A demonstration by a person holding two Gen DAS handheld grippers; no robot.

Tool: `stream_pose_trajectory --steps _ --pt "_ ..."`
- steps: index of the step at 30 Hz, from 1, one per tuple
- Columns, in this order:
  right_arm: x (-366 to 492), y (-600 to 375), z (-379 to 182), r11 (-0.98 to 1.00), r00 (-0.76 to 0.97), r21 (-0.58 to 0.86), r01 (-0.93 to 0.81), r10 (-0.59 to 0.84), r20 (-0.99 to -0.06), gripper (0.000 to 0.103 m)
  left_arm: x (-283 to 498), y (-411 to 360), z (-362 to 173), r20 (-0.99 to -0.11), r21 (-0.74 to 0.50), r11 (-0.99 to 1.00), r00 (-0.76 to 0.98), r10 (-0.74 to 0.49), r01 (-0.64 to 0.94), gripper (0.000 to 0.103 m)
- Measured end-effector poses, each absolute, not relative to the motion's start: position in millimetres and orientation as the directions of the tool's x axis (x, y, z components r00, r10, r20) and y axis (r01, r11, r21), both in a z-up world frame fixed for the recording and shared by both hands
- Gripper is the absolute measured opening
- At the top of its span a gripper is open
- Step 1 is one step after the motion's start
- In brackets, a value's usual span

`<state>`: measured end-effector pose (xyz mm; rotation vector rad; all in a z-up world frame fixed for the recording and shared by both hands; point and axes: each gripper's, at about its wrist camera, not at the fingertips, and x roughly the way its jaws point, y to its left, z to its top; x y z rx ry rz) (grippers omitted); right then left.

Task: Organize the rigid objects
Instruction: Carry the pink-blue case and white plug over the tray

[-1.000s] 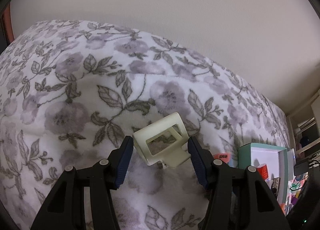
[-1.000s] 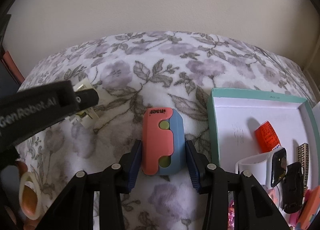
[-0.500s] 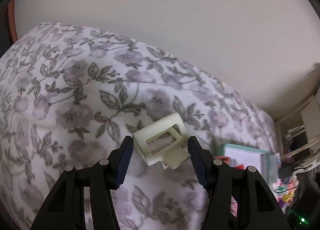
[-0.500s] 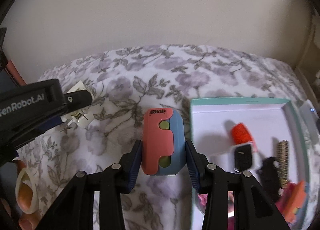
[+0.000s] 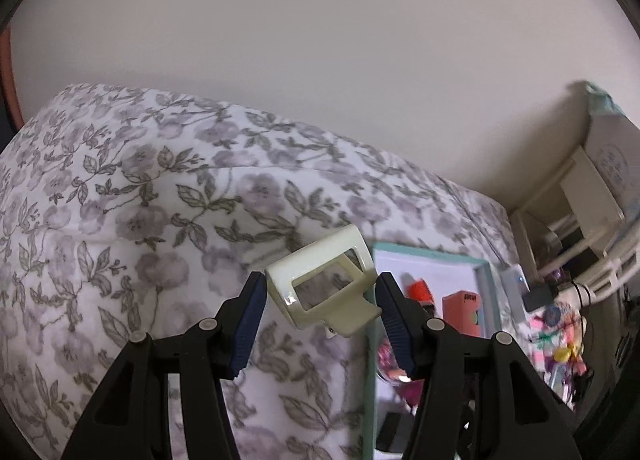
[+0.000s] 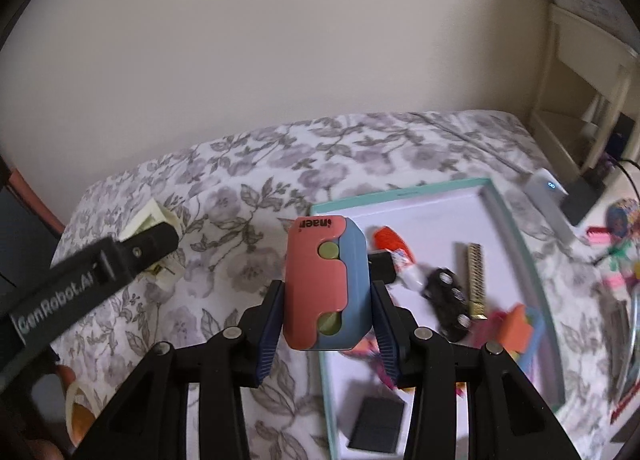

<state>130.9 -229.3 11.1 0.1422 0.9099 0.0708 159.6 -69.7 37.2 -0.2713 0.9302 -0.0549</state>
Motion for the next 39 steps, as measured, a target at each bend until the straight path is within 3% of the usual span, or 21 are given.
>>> stream_pose_trajectory --steps 11,23,39 --pt "90.5 -281.8 14.7 0.980 0.596 0.169 0.102 0.076 -0.799 0.045 116.5 -121.3 28.3 -0.797 -0.222 0.973 0.565 -0.214 0.054 0.058" --pt "75.8 -338.1 -38.7 0.958 0.431 0.140 0.252 0.019 -0.902 0.045 93.5 -172.4 -16.2 -0.854 -0.294 0.946 0.407 -0.325 0.139 0.058" --pt "81.3 -346.6 -55.5 0.961 0.362 0.092 0.259 -0.009 -0.932 0.045 100.0 -180.2 -46.9 -0.853 -0.424 0.900 0.288 -0.436 0.105 0.057"
